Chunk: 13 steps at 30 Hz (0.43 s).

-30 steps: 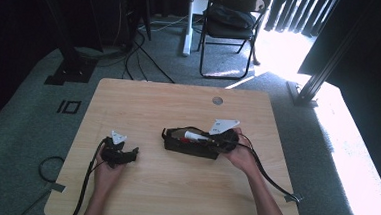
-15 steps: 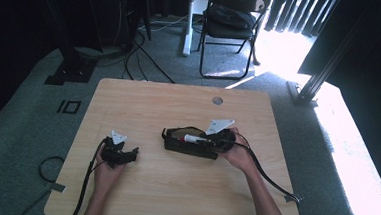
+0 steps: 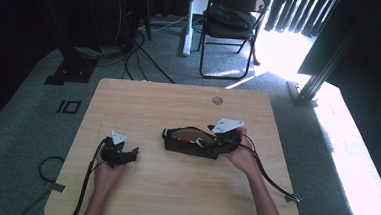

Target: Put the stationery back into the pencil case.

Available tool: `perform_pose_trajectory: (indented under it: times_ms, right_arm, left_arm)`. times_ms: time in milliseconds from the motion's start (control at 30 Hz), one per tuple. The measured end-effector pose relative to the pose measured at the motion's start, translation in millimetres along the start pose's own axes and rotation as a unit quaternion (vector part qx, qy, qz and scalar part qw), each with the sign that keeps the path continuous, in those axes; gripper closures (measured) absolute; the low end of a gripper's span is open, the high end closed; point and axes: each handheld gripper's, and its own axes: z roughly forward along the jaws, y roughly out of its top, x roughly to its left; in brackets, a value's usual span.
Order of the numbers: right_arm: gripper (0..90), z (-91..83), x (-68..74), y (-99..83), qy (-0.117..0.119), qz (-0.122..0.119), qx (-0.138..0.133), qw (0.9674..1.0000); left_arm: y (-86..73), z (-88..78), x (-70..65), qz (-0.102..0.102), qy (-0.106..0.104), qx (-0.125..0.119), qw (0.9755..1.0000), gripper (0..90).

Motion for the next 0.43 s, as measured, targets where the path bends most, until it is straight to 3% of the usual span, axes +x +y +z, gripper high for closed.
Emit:
perform_pose_trajectory:
  times_ms: [67, 100, 433]
  right_arm:
    - [31.2, -2.8, -0.3, -1.6, -0.004, 0.007, -0.004, 1.0]
    - [29.4, -7.4, -1.5, -5.3, -0.009, 0.021, -0.009, 0.9997]
    - [27.0, -28.3, -7.4, -23.8, -0.044, 0.055, -0.016, 0.9974]
  left_arm:
    - [0.0, 0.1, 0.0, 0.0, 0.0, 0.0, 1.0, 25.6]
    - [0.0, 0.0, 0.1, 0.001, 0.0, 0.0, 1.0, 25.6]
    - [0.1, 0.0, 0.2, 0.002, 0.001, 0.001, 1.0, 25.5]
